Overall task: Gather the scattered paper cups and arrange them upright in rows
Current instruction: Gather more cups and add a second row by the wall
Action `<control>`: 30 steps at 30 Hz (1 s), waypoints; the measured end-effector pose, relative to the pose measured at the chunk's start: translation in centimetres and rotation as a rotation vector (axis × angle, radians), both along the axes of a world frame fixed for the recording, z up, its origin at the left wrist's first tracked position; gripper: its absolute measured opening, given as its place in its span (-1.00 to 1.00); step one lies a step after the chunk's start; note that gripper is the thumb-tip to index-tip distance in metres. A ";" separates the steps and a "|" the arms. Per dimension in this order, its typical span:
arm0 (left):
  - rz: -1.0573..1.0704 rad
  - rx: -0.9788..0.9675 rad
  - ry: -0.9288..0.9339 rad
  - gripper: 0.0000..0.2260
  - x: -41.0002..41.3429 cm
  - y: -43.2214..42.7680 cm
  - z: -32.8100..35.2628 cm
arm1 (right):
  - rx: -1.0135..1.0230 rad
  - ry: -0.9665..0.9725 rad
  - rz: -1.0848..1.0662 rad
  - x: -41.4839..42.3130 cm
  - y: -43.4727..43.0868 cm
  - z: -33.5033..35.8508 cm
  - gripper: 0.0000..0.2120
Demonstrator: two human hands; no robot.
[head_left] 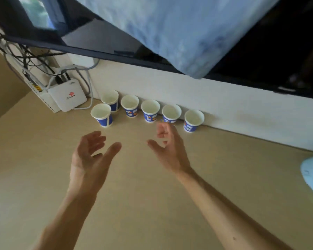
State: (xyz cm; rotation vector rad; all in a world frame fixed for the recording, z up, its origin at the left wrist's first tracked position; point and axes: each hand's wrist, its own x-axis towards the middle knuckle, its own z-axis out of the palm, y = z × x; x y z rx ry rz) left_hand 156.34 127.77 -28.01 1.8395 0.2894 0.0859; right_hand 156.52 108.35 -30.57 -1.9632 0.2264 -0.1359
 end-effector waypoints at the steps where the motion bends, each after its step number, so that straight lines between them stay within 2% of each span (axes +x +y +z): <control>1: -0.037 -0.018 0.010 -0.54 -1.6 -1.5 1.7 | 0.024 0.023 -0.016 -1.9 -0.9 1.3 -0.54; 5: -0.204 -0.025 0.031 -0.59 -8.8 -7.8 7.3 | 0.135 0.076 -0.096 -10.2 -5.3 5.5 -0.55; 10: -0.394 0.025 0.022 -0.65 -16.2 -15.0 10.4 | 0.193 0.118 -0.212 -21.0 -12.1 7.7 -0.58; 16: -0.521 -0.024 0.084 -0.68 -23.6 -23.0 10.4 | 0.226 0.155 -0.410 -32.2 -21.6 6.5 -0.65; 21: -0.628 -0.053 0.147 -0.69 -28.4 -29.5 9.7 | 0.265 0.200 -0.698 -37.8 -30.0 3.4 -0.67; 24: -0.672 -0.038 0.162 -0.78 -30.5 -33.0 9.1 | 0.269 0.254 -0.862 -38.7 -35.0 0.8 -0.60; 26: -0.689 -0.022 0.166 -0.82 -31.4 -34.7 8.9 | 0.210 0.296 -0.946 -38.3 -38.0 -1.0 -0.47; 30: -0.691 0.011 0.172 -0.80 -33.1 -36.3 9.0 | 0.112 0.430 -0.936 -36.5 -41.7 -3.9 -0.22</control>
